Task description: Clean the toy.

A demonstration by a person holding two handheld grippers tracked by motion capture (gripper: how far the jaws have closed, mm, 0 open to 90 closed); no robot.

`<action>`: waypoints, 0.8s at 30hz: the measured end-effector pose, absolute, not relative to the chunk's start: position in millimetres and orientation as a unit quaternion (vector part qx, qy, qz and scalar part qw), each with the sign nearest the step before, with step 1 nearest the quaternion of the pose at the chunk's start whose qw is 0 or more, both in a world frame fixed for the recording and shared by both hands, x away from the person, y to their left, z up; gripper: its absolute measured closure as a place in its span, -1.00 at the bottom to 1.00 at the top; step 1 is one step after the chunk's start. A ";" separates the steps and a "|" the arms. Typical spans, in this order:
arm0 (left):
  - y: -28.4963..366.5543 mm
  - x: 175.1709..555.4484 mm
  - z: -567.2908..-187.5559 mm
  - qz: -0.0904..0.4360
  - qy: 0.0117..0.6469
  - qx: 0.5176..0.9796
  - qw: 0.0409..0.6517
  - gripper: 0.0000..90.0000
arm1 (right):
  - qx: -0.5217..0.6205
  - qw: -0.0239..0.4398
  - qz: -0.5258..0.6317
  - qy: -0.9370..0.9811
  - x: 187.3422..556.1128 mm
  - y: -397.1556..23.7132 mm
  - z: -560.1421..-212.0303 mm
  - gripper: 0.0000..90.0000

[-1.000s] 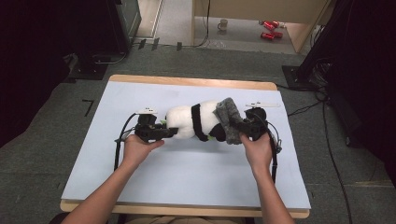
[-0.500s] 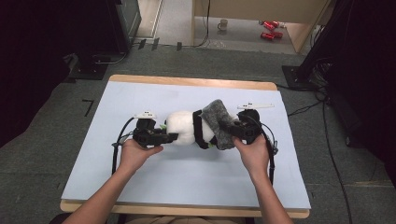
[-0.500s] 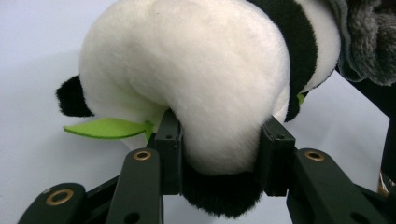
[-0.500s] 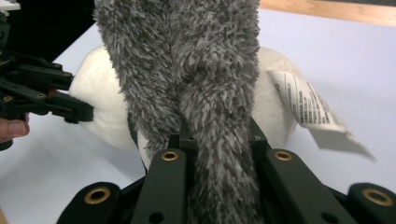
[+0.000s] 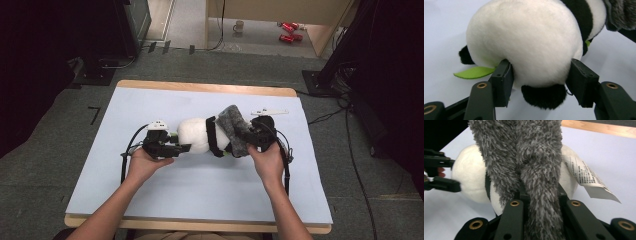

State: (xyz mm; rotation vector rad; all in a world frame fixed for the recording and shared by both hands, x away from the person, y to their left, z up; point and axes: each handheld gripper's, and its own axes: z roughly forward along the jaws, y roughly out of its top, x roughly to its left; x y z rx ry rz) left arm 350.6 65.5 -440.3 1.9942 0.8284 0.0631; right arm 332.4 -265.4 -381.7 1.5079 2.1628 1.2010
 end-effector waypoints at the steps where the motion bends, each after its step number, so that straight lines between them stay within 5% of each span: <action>1: 66.4 349.9 -440.2 0.034 0.332 0.815 0.473 -0.11 | 0.517 0.123 0.411 0.741 333.3 -265.6 -381.8 0.71; 24: 71.4 352.4 -451.3 0.066 0.298 0.807 0.506 -0.33 | 0.524 0.123 0.422 0.730 360.5 -262.6 -379.9 0.70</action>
